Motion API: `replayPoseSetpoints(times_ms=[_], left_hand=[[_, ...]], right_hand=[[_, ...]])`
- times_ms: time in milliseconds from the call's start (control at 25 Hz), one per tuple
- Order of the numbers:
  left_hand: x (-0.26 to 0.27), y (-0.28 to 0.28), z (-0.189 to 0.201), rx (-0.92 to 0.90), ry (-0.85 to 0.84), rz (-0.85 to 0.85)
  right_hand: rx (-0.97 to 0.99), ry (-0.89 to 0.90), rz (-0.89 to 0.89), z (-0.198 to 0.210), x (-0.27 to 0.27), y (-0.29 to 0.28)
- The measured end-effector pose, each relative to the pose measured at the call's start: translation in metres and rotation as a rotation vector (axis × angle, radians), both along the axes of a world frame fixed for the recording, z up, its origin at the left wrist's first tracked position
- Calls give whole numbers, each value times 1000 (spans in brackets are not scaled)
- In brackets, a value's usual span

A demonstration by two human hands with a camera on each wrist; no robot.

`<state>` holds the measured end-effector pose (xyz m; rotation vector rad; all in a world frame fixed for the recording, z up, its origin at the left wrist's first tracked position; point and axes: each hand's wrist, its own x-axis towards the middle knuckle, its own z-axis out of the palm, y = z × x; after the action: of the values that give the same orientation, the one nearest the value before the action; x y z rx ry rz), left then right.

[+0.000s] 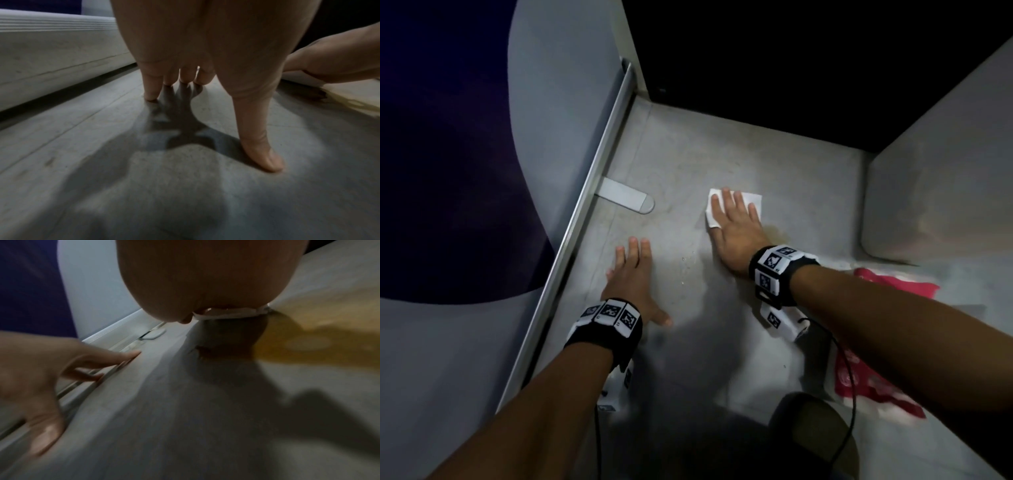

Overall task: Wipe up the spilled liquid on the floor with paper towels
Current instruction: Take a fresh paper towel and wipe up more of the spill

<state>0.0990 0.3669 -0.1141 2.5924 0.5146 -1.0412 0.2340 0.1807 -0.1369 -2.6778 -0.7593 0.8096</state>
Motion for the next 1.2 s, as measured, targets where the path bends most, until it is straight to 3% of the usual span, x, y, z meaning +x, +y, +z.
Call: replayPoseSetpoints(times_ms=[400, 760, 960, 1200], left_hand=[[8, 7, 15, -50, 64, -36], [10, 17, 16, -86, 78, -69], [8, 20, 11, -87, 73, -73], [6, 22, 8, -102, 56, -66]], right_hand=[[11, -47, 407, -8, -56, 12], [58, -150, 801, -12, -65, -18], [109, -178, 1074, -1, -38, -40], [57, -200, 1125, 11, -4, -44]])
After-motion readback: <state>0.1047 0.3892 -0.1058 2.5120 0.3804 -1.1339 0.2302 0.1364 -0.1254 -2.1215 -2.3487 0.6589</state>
